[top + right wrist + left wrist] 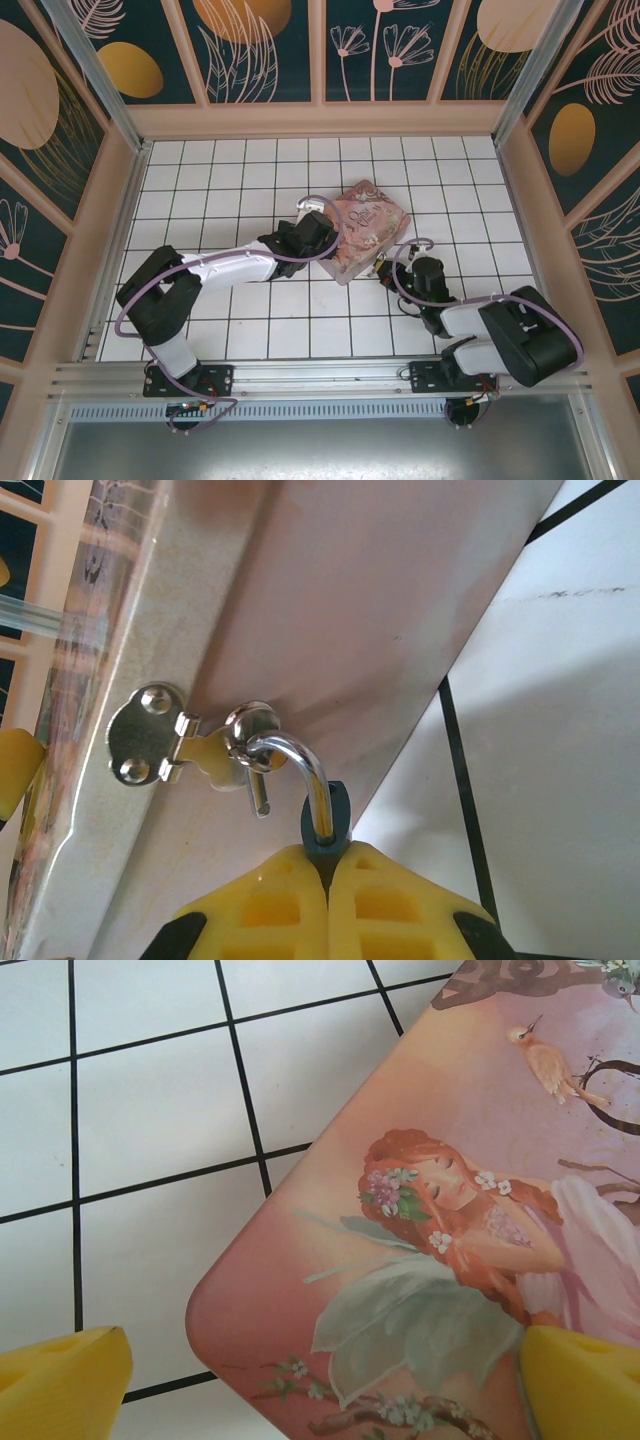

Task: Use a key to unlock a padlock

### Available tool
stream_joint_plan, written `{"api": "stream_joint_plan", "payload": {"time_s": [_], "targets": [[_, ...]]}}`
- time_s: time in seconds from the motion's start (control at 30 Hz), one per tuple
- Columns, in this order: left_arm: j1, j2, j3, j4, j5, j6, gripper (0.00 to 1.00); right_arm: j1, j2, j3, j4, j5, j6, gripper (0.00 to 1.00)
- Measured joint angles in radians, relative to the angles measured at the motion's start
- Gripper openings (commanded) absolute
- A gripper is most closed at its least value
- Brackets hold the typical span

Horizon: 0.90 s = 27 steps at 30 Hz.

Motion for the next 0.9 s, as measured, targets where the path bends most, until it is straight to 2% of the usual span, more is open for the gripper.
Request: {"api": "stream_joint_plan", "payload": {"time_s": [0.9], "targets": [[-0.003,0.04,0.013,0.06,0.0,0.0,0.99,-0.189,0.129,0.103,0.009,-0.211,0.0,0.0]]}}
